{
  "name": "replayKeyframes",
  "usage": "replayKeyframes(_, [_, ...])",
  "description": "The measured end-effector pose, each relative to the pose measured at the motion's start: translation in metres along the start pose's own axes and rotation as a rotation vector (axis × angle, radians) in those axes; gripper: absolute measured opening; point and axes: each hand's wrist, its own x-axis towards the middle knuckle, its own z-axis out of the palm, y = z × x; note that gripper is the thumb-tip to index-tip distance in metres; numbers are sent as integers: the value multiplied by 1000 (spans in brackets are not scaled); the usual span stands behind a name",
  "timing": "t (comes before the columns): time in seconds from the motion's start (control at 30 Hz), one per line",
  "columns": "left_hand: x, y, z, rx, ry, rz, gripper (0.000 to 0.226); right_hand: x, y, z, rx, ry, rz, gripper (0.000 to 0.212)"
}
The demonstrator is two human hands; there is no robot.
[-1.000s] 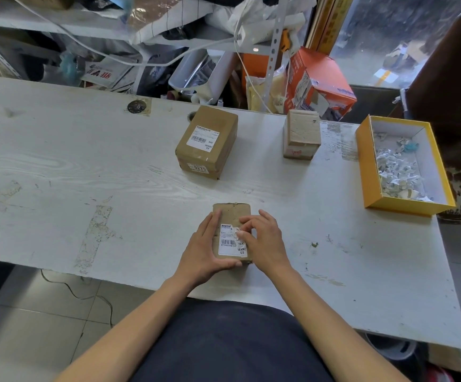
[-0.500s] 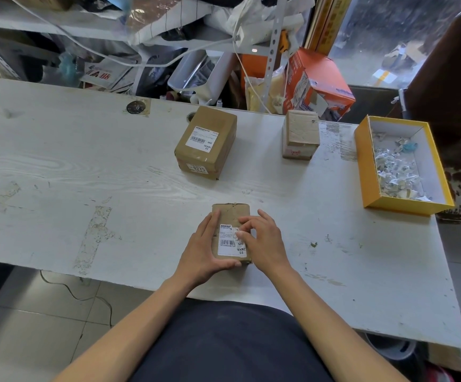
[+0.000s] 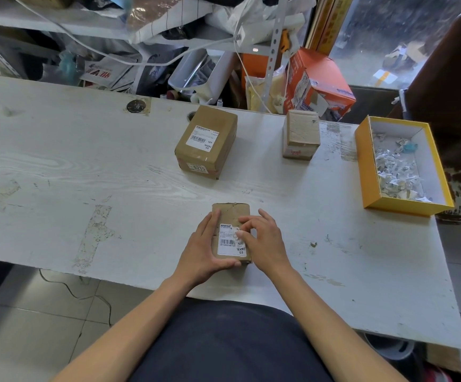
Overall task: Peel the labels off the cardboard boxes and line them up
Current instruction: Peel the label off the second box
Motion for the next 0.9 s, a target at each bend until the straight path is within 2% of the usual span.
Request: replayKeyframes(0.9, [0,-2,0,-13,6,3,128,-1,3,0,14,1,-11,9])
